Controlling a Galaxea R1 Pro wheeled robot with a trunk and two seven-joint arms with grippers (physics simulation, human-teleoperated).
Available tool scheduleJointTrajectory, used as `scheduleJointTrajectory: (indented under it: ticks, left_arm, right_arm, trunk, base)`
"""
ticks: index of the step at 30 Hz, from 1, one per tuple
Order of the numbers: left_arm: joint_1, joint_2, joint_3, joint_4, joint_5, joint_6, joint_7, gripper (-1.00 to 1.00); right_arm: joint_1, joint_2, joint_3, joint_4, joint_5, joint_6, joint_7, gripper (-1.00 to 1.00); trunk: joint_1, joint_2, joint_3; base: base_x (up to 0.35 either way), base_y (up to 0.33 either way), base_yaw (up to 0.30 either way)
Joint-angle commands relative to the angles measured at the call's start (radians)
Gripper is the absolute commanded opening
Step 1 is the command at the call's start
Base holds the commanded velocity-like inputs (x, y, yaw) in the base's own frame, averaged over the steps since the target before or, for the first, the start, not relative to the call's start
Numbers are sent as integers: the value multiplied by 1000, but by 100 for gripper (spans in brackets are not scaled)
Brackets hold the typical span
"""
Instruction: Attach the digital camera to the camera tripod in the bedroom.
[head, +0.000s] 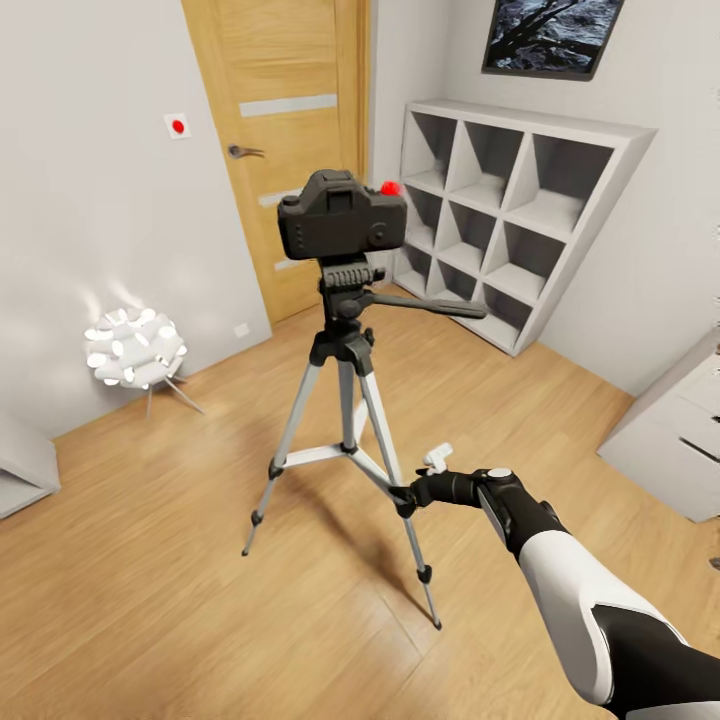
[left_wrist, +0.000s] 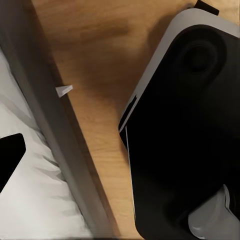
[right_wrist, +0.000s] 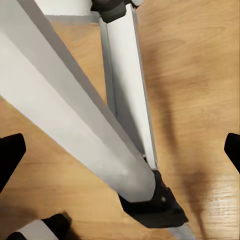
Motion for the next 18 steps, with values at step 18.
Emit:
scheduleJointTrajectory:
  ticks: [18]
  left_arm:
    - [0, 0, -8, -1, 9, -1, 4, 100]
  right_arm:
    - [0, 0, -9, -2, 3, 10, 7, 100]
  trunk:
    - [0, -2, -1]
  base:
    - [-54, -46, 0]
